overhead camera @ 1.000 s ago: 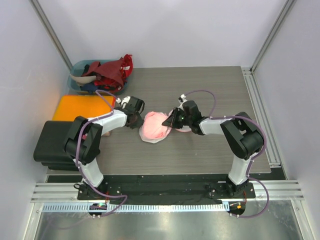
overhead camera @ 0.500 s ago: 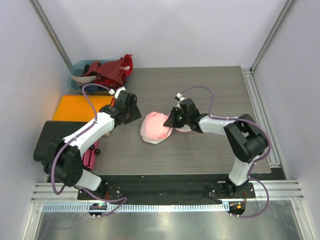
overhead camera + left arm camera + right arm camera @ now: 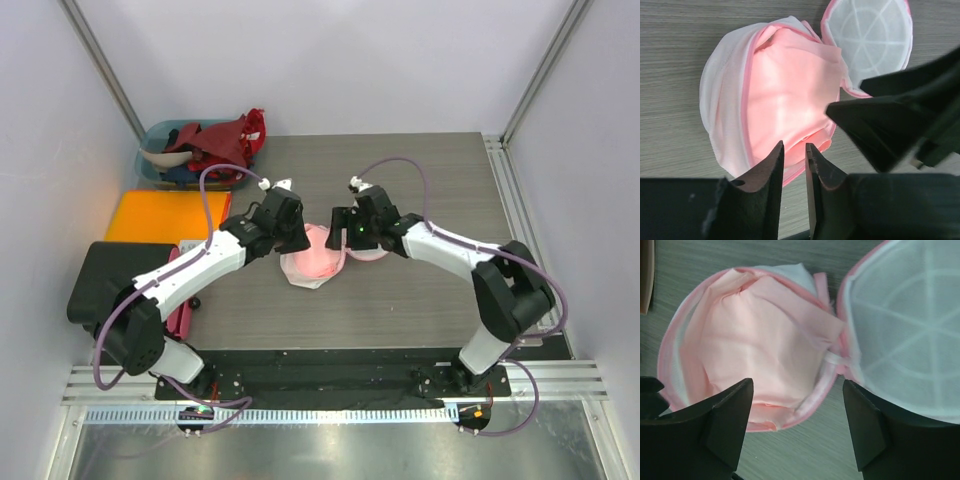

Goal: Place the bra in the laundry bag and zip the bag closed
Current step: Adjust the bra in the laundry bag.

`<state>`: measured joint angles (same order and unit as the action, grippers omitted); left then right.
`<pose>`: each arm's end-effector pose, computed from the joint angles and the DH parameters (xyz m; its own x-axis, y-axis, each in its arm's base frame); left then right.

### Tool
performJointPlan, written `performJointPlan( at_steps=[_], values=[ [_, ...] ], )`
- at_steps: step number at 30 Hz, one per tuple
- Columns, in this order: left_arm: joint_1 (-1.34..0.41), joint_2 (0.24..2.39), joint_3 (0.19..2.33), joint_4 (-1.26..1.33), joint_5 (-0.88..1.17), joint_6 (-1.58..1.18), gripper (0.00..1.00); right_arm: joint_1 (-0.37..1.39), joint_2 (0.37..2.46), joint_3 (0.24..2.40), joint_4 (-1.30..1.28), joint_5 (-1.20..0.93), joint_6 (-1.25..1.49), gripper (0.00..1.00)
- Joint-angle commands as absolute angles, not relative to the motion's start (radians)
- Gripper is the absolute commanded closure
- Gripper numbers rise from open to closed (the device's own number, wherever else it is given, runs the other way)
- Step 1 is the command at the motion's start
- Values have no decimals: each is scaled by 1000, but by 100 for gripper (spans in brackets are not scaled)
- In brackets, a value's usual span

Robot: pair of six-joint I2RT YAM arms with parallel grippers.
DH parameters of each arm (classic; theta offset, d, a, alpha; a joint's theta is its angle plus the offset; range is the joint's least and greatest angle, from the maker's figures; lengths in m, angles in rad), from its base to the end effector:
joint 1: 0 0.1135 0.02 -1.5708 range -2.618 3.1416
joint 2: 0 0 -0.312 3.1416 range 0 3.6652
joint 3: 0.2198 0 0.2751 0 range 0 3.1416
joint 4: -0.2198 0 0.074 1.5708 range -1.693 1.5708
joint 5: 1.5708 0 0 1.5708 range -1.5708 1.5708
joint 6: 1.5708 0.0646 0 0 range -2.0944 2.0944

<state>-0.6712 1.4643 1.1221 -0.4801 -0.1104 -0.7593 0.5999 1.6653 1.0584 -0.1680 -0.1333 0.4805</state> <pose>0.2816 -0.2145 0.2889 -0.8013 -0.2374 -0.5492 0.0108 0.9120 -0.4099 0.3276 0.2345 0.2237 -0.8070 0.0031 -0.5906 -0.2988 0.8605 0.4127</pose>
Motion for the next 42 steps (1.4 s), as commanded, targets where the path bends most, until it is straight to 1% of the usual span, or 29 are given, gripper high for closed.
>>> performJointPlan(
  at_steps=[1,3,5,7,11,14,16,18,23,26,29,30,31,32,33,35,40,42],
  values=[
    [-675,1506,1178,-434,-81,-770,78,546,1513,1112,-314,35,480,20],
    [-683,1532,1189,-422,-54,-775,80,517,1467,1094,-362,90,497,18],
    [-693,1578,1210,-411,-41,-776,80,454,1447,1066,-364,124,506,13],
    [-698,1636,1232,-416,-38,-772,81,381,1462,1036,-364,130,508,12],
    [-704,1725,1285,-428,-20,-756,83,324,1535,996,-306,117,479,11],
    [-704,1770,1307,-445,-18,-750,84,307,1591,979,-264,126,463,14],
    [-704,1772,1307,-446,-18,-747,85,304,1601,962,-246,126,468,20],
    [-704,1767,1301,-448,-35,-744,85,304,1608,940,-210,112,483,23],
    [-706,1764,1289,-449,-49,-738,86,304,1658,933,-152,68,505,26],
    [-706,1767,1278,-449,-58,-736,86,304,1683,917,-88,20,526,31],
    [-704,1772,1270,-457,-75,-735,86,304,1684,908,-26,-29,537,53],
    [-706,1776,1270,-460,-84,-733,86,305,1666,910,-20,-34,537,68],
    [-704,1785,1273,-463,-90,-730,87,308,1651,910,-12,-38,538,76],
    [-704,1790,1275,-466,-100,-729,87,313,1634,908,-8,-35,537,82],
    [-704,1796,1276,-471,-122,-727,87,317,1608,910,-11,-31,532,92],
    [-704,1813,1279,-471,-149,-726,87,345,1533,919,-46,-12,520,99],
    [-703,1871,1295,-469,-183,-733,88,409,1370,963,-155,0,540,99],
    [-704,1904,1292,-450,-198,-747,89,445,1339,979,-173,28,563,99]
  ],
)
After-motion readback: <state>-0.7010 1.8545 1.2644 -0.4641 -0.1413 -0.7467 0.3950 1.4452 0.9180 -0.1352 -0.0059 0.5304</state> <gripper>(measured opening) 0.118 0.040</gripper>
